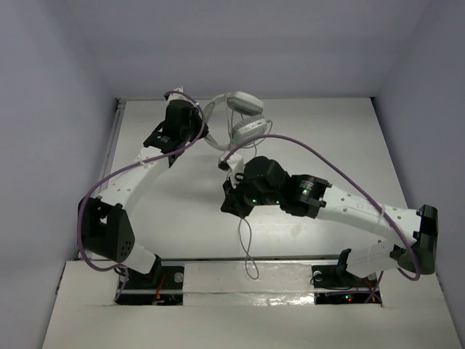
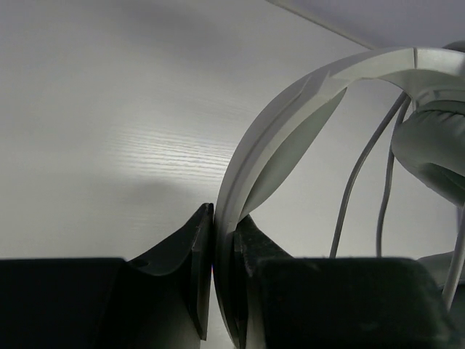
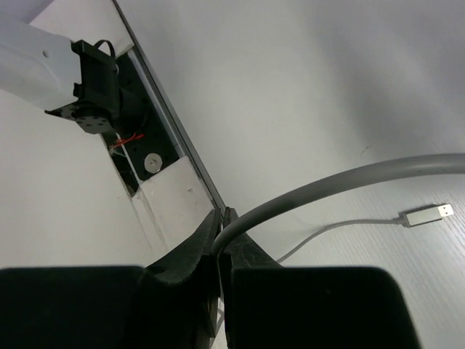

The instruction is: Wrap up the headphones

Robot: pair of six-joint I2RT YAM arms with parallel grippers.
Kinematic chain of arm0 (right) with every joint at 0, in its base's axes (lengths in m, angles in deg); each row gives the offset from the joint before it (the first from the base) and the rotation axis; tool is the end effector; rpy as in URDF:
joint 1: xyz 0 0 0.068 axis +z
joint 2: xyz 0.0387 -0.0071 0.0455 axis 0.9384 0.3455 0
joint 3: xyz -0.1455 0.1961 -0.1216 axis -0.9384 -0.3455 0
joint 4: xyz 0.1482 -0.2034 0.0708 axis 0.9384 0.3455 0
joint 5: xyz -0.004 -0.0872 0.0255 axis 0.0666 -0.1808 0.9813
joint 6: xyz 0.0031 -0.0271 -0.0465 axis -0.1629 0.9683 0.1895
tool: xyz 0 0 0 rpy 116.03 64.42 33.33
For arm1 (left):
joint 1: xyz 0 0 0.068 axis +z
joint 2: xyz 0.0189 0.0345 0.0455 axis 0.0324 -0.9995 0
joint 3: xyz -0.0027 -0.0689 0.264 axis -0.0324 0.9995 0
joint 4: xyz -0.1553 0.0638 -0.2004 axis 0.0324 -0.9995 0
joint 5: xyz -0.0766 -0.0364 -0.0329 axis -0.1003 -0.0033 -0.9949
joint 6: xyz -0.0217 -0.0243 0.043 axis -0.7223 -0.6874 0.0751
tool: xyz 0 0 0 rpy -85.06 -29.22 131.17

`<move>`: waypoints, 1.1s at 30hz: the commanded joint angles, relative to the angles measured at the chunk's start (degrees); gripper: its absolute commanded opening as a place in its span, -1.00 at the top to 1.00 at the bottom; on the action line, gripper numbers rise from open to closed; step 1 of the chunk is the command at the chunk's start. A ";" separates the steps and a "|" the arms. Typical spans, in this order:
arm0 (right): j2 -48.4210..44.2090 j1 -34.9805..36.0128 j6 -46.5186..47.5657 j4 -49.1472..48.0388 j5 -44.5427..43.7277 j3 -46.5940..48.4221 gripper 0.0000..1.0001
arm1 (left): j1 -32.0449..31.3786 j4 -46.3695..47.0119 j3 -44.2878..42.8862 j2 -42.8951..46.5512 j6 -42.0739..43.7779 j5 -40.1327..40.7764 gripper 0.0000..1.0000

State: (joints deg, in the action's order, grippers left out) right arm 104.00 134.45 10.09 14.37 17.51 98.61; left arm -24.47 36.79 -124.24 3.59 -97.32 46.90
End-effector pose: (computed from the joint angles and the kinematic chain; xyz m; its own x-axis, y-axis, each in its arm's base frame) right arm 0.1245 0.2732 0.3619 -0.4593 -0.3609 -0.8117 -0.8513 0.4397 0.2862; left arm 0.3271 -0.1326 0.3391 -0.4440 -0.3994 -0.8021 0.0745 0.8756 -0.4772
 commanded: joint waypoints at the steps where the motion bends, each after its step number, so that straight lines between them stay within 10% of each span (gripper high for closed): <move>1: 1.64 0.81 -0.25 -5.53 3.32 0.79 1.00 | 0.02 10.11 -0.40 0.44 -6.31 -9.53 1.00; 10: 5.69 0.81 -0.59 -10.18 -0.81 -1.39 1.00 | 2.66 13.64 2.16 1.40 -9.65 -18.68 1.00; 24: 9.90 4.85 -1.65 -9.67 12.90 9.23 1.00 | -2.60 14.78 5.85 0.44 -12.04 1.00 1.00; 33: 4.90 5.39 4.93 -1.94 -3.52 15.47 1.00 | -9.38 9.42 7.42 -0.36 -3.68 9.09 1.00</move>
State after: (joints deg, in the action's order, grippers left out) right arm 112.13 139.53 11.43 10.83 20.44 109.82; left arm -32.62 42.76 -117.11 1.32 -102.50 52.61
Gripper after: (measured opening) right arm 0.063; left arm 0.099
